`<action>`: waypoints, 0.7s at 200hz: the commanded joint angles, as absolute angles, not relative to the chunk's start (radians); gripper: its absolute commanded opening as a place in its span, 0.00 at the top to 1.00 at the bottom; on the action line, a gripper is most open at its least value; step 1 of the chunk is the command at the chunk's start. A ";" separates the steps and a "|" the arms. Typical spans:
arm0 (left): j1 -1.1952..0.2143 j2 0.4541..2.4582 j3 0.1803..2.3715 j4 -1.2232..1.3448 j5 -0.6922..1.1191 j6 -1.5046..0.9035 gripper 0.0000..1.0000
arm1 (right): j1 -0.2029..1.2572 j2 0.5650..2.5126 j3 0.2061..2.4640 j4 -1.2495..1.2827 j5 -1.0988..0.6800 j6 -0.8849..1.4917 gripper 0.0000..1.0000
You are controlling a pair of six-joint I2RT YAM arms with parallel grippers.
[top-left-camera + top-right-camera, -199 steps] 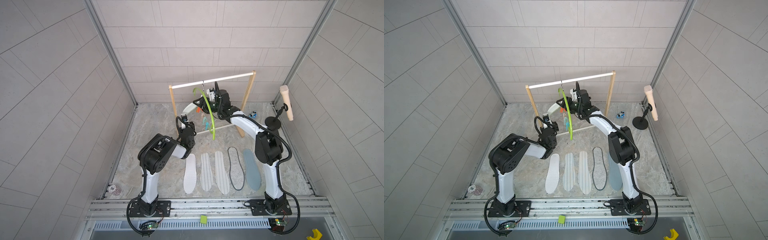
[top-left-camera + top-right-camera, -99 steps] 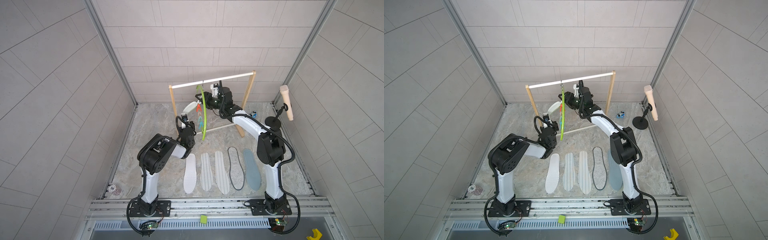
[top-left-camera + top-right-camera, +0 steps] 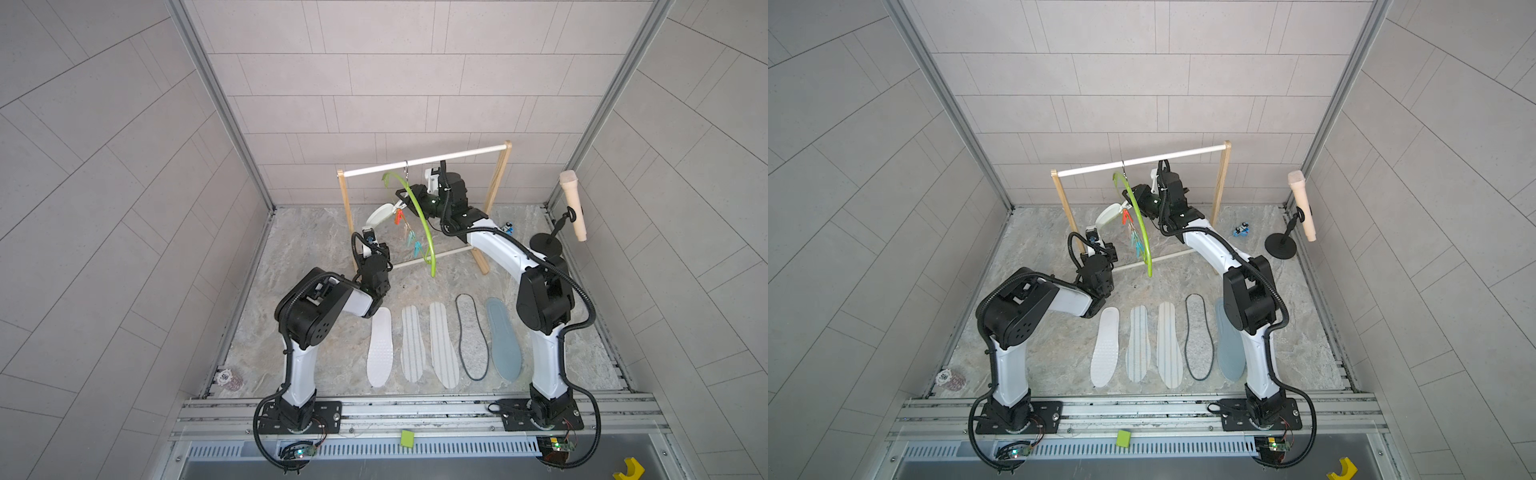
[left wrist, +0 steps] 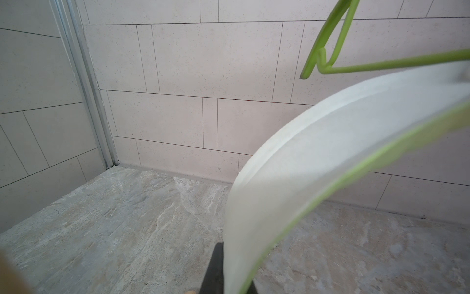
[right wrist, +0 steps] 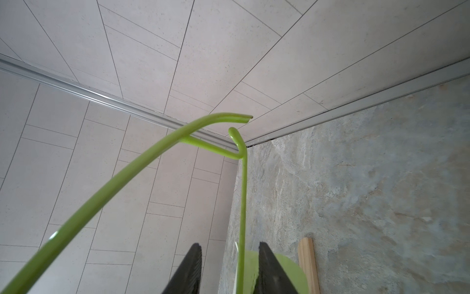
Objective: Take the shoe insoles off the hanger
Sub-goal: Open the clamp at the hanger.
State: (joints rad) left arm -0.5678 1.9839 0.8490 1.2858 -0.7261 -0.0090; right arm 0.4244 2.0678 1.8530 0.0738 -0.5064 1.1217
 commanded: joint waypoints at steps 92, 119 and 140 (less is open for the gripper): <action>-0.567 1.962 0.851 1.296 -0.725 -0.027 1.00 | 0.425 2.011 1.871 0.082 -0.495 1.188 0.74; -0.567 1.963 0.846 1.298 -0.742 -0.042 1.00 | 0.425 2.017 1.881 0.077 -0.494 1.187 0.74; -0.568 1.962 0.829 1.305 -0.761 -0.064 1.00 | 0.425 2.016 1.885 0.073 -0.495 1.181 0.75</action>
